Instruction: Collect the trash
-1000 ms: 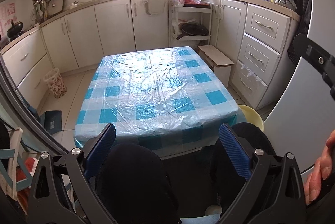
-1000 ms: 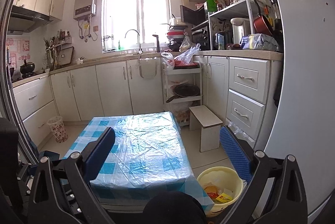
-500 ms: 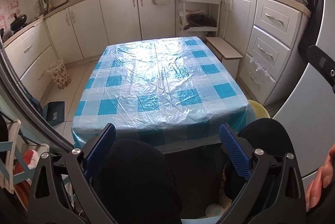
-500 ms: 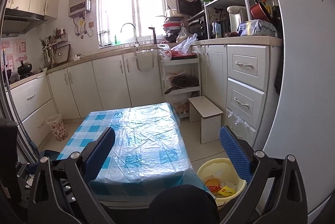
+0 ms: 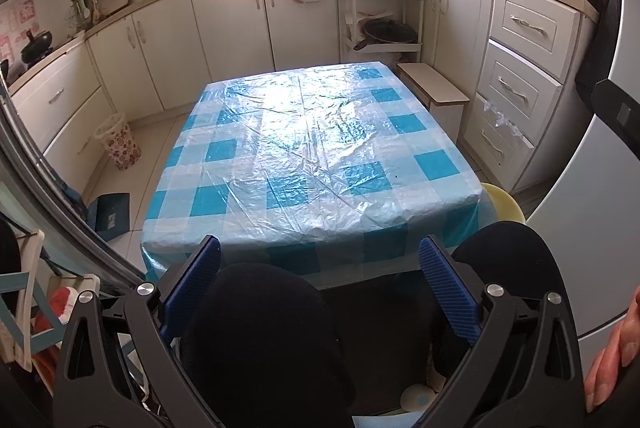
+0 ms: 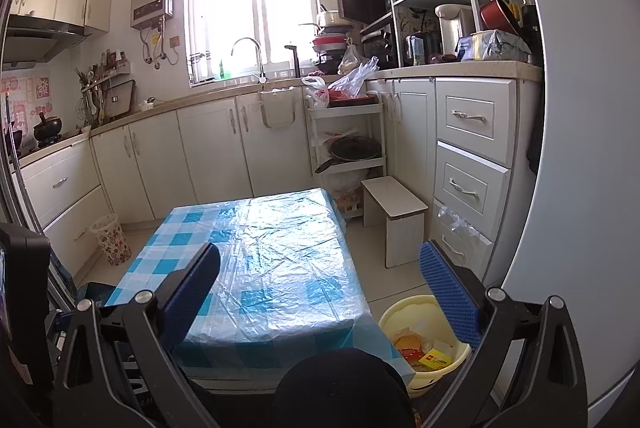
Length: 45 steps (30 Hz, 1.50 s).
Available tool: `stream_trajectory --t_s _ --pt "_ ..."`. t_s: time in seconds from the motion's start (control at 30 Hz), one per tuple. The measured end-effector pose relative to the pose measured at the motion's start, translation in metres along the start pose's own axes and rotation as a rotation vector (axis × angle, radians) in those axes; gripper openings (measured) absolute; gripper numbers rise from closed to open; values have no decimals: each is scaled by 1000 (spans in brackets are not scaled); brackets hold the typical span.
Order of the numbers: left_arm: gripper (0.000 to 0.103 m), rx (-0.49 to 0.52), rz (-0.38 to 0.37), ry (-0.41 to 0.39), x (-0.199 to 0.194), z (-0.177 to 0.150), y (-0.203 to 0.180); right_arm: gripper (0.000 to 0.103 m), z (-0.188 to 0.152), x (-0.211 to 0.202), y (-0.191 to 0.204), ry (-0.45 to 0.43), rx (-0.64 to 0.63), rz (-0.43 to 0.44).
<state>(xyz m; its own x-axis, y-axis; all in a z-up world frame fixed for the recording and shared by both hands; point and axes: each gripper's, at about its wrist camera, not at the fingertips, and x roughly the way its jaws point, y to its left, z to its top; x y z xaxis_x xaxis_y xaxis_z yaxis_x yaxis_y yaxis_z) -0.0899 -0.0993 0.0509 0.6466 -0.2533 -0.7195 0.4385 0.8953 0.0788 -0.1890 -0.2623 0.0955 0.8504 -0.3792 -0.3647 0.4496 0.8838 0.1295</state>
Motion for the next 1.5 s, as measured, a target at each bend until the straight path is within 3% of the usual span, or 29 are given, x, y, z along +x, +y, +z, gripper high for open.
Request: stream_trajectory --t_s 0.93,1.5 --pt "95 -9 22 5 10 0 6 96 -4 14 -1 43 -8 5" --pt "95 -70 65 18 42 25 50 96 27 108 28 206 -135 58"
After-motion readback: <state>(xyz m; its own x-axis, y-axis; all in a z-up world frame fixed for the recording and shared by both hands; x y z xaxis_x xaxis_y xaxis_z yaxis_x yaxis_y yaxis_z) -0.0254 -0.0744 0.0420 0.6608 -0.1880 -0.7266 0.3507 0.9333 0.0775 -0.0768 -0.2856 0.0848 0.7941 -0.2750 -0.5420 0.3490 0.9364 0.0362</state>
